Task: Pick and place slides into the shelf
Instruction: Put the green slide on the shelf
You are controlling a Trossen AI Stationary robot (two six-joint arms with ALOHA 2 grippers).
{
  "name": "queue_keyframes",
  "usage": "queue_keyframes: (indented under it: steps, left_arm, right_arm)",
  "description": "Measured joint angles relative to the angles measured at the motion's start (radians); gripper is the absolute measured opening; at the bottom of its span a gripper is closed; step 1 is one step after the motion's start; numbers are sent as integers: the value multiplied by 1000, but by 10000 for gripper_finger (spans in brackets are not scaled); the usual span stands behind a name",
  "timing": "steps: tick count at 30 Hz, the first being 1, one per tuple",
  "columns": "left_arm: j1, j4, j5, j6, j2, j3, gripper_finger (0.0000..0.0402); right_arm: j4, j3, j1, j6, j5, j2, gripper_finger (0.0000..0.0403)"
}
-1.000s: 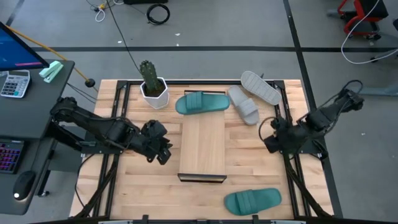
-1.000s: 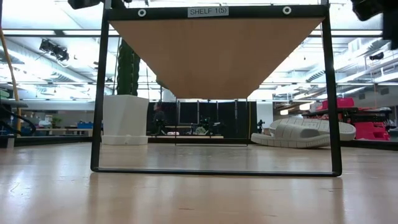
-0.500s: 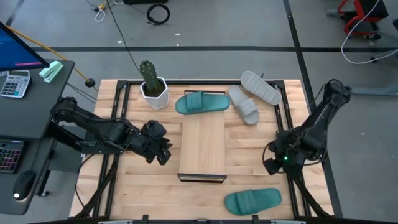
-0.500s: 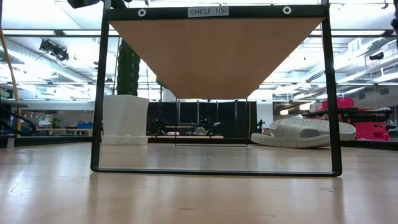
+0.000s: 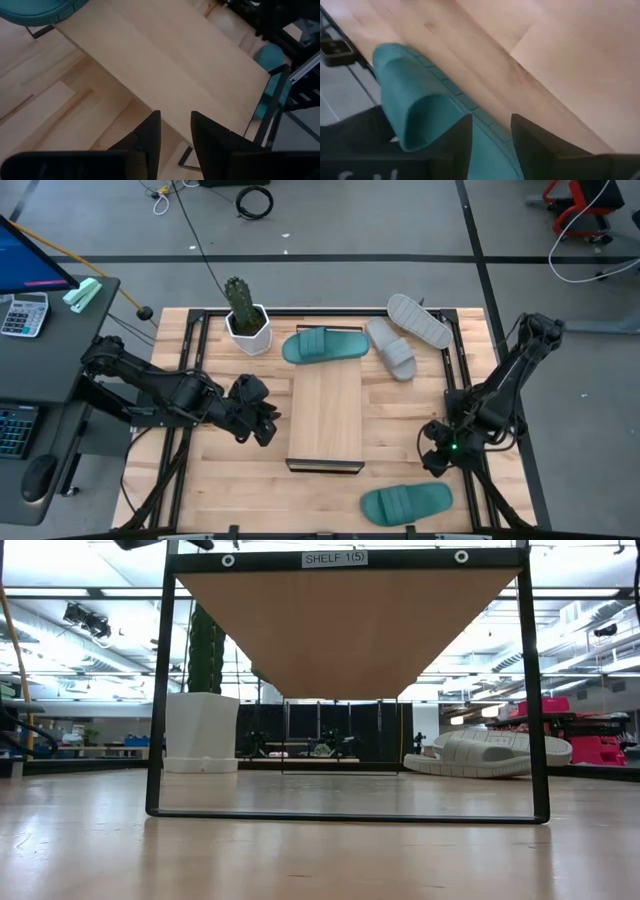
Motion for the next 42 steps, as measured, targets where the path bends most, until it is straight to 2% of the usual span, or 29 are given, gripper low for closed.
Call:
queue_keyframes:
  steps: [8,17,24,31,42]
  left_arm:
    - [0,7,0,-1,0,0,112]
    - [0,9,0,-7,0,0,112]
    - [0,9,0,-7,0,0,110]
    - [0,9,0,-7,0,0,110]
    - [1,8,0,-7,0,0,110]
  right_arm:
    - [152,0,0,-116,-45,101,160]
    - [219,0,0,-195,-113,190,172]
    - [212,0,0,-303,-180,192,172]
    - [172,0,0,-341,-180,204,174]
    - [246,1,0,-431,-183,317,227]
